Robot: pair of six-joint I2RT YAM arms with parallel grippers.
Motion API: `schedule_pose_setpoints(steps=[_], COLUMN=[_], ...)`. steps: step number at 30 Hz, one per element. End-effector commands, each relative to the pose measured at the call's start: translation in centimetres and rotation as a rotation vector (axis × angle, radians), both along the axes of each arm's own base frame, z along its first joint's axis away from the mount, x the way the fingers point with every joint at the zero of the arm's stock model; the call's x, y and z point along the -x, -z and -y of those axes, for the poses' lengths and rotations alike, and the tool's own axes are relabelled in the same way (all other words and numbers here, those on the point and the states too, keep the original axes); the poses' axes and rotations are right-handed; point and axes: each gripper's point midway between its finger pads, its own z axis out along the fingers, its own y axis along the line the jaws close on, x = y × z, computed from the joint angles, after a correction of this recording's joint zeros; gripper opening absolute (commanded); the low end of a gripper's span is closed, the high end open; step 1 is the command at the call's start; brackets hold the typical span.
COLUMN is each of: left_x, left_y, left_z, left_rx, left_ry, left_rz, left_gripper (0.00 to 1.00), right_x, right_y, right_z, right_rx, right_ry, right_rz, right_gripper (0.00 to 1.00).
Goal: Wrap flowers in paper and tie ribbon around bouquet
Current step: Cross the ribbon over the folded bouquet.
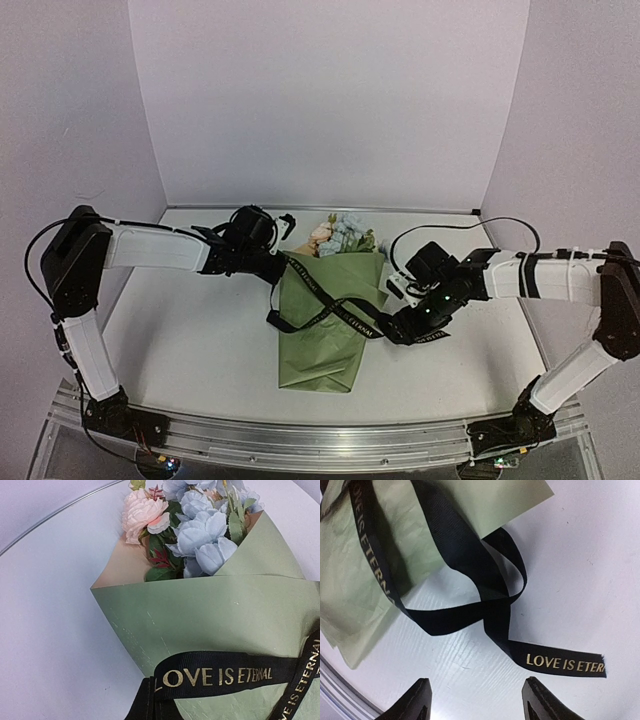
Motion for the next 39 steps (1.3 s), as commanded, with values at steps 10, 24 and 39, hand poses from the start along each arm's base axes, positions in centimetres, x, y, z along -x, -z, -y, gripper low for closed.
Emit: schedule_pose_setpoints(steps=[10,24,39], left_x=[-0.5,-0.6,-0.4], left_y=[-3.1,-3.6,-3.4], left_z=[-1.5,-2.0,-6.3], left_rx=[0.016,0.018,-0.068], left_ry=[-0.039,-0.054,-0.225], left_rz=[0.043,0.040,0.074], left_gripper=[0.00,0.00,0.00], right_x=[-1.2,-2.9,-1.5], right_y=[2.9,4.5,0.2], right_z=[-0.5,-0.1,1.7], right_rx=[0.103,0.164,0.210], right_ry=[-0.248,-0.148,-0.024], right_rz=[0.010,0.016,-0.054], right_gripper=[0.62,0.53,0.00])
